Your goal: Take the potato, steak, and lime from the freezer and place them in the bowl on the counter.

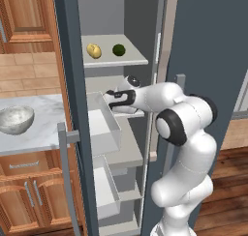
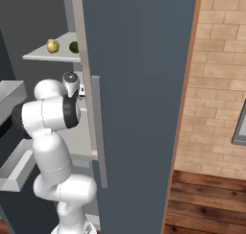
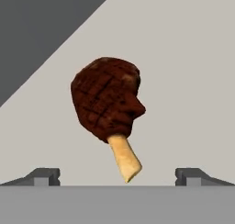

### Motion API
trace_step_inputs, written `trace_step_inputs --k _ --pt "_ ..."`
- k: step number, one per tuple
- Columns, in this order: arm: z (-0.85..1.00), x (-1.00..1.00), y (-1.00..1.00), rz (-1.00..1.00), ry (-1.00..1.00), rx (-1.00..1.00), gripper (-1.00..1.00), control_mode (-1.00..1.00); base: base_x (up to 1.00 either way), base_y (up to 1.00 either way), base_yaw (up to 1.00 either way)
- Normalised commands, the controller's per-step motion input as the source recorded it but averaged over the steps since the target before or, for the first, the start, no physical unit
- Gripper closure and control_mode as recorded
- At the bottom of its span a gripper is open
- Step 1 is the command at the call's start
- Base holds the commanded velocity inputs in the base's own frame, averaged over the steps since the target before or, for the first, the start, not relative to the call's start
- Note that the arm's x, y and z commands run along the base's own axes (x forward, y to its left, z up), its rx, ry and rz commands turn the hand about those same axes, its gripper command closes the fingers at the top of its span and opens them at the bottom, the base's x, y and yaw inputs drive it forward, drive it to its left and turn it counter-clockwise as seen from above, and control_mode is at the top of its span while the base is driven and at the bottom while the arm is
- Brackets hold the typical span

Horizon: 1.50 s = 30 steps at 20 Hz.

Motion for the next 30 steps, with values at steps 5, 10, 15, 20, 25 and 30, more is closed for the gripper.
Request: trace_step_inputs --k 5,10,15,20,25,30 --pt "-0.14 0.19 0.00 0.00 0.00 0.00 -1.00 -1.00 0.00 0.00 0.00" --pt "-0.16 0.17 0.00 0.00 0.00 0.00 -1.00 -1.00 0.00 0.00 0.00" --pt "-0.13 0.18 0.02 0.00 0.00 0.00 -1.00 -1.00 0.00 0.00 0.00" --pt "-0.12 0.18 0.07 0.00 0.00 0.00 -1.00 -1.00 0.00 0.00 0.00" --pt "-0.15 0.07 0.05 0.00 0.00 0.00 1.00 -1.00 0.00 0.00 0.00" --pt "-0.03 0.00 0.00 0.00 0.03 0.00 1.00 -1.00 0.00 0.00 0.00"
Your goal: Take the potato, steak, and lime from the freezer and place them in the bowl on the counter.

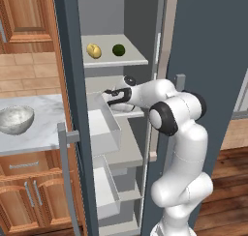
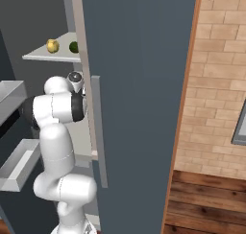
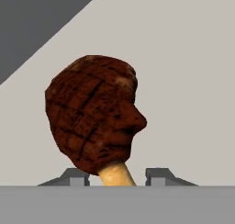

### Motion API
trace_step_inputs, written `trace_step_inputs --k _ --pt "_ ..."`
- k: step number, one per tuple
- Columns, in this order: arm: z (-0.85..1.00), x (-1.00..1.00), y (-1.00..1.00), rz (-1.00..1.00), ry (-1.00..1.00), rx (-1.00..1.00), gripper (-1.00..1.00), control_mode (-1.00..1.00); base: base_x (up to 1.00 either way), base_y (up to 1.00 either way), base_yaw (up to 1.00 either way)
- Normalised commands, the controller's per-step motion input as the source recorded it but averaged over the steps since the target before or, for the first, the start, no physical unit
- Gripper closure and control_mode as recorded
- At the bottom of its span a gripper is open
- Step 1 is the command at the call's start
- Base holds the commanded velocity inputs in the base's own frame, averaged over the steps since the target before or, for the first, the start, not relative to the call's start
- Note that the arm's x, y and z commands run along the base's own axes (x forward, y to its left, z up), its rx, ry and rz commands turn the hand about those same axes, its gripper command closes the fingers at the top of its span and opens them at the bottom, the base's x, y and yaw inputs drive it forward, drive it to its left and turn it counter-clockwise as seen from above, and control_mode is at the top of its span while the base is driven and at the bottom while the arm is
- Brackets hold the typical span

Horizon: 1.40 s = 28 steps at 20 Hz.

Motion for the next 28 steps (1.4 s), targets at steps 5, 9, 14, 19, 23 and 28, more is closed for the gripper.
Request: trace_step_inputs --k 5,9,14,19,23,28 --pt "-0.07 -0.03 0.00 0.00 0.00 0.00 1.00 -1.00 0.00 0.00 0.00" --pt "0.00 -0.35 0.00 0.00 -0.01 0.00 1.00 -1.00 0.00 0.00 0.00" --pt "0.00 -0.58 -0.04 -0.05 -0.06 0.00 1.00 -1.00 0.00 0.00 0.00" --pt "0.00 -0.49 -0.20 -0.02 -0.03 0.00 1.00 -1.00 0.00 0.00 0.00" --pt "0.04 -0.48 -0.25 -0.01 0.00 0.00 1.00 -1.00 0.00 0.00 0.00" --pt "0.17 -0.44 -0.18 -0.03 0.00 0.00 1.00 -1.00 0.00 0.00 0.00"
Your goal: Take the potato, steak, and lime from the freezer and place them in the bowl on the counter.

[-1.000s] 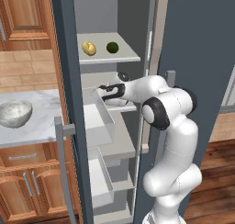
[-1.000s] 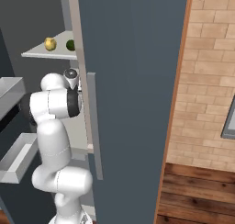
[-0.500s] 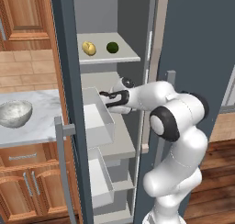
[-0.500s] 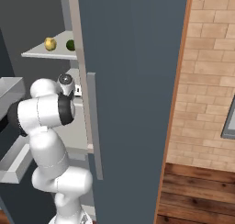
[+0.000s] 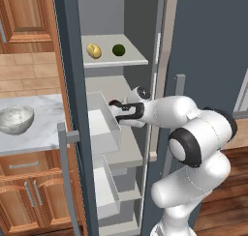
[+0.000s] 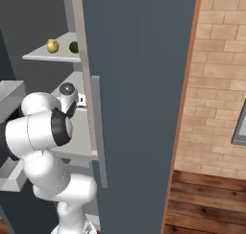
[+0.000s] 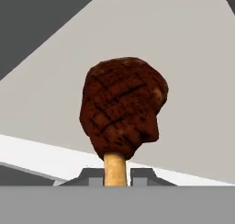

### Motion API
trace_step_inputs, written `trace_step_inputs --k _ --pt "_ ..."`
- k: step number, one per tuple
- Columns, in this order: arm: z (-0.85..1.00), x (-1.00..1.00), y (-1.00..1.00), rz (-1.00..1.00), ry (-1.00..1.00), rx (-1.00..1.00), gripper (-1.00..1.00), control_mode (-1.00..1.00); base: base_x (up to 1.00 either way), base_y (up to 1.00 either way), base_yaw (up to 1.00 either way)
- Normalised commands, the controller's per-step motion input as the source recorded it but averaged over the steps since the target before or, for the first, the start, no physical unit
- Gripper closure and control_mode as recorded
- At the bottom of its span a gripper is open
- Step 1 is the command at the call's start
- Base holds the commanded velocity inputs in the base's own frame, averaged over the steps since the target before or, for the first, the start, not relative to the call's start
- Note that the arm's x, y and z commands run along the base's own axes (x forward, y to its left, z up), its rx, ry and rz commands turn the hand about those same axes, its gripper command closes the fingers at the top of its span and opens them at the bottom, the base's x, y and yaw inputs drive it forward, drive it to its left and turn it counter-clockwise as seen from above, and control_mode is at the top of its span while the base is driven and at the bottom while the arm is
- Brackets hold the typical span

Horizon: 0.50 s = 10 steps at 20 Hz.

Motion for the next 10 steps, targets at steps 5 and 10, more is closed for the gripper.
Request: trace_step_inputs --k 5,10 --pt "0.25 -0.73 -0.07 -0.06 0.00 0.00 1.00 -1.00 0.00 0.00 0.00" --pt "0.43 -0.66 -0.05 -0.04 0.03 0.00 1.00 -1.00 0.00 0.00 0.00"
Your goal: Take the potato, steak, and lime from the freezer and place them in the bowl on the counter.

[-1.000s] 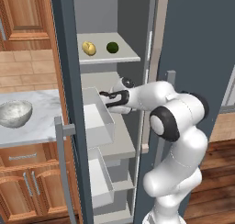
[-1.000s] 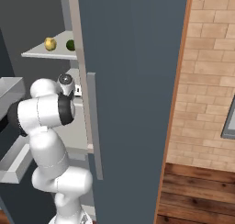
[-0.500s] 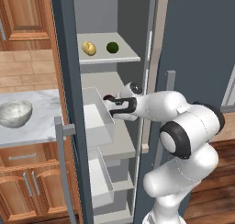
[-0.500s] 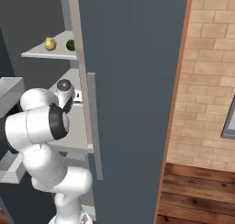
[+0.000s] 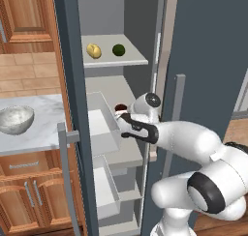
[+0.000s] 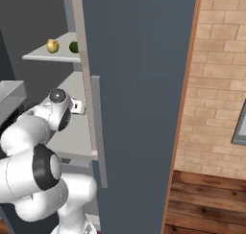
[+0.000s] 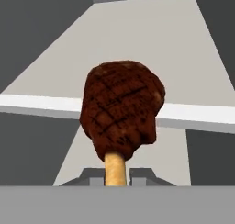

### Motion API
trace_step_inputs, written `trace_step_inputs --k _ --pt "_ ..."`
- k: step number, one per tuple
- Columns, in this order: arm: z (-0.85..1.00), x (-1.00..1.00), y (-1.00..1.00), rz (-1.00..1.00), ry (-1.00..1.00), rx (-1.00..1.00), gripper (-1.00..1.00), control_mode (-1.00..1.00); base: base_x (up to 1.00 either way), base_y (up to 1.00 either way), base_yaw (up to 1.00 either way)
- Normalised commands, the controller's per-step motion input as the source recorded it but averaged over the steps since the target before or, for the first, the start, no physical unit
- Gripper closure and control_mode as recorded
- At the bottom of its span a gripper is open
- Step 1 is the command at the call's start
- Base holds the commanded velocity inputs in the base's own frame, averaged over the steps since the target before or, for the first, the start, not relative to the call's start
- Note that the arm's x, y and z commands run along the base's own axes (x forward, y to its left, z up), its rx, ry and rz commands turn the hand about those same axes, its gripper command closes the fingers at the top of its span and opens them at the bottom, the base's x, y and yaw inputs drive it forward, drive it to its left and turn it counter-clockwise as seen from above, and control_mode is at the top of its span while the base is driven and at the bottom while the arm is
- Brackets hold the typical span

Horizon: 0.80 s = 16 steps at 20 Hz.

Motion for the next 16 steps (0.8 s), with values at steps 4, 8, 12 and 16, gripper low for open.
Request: trace_step_inputs --k 4,8,12,16 --pt "0.55 -0.58 -0.03 0.00 0.07 0.00 1.00 -1.00 0.00 0.00 0.00" --pt "0.58 -0.54 -0.04 0.00 0.09 0.00 1.00 -1.00 0.00 0.00 0.00" --pt "0.47 -0.55 -0.03 0.00 0.07 0.00 1.00 -1.00 0.00 0.00 0.00" --pt "0.49 -0.59 -0.16 0.00 0.04 0.00 1.00 -1.00 0.00 0.00 0.00"
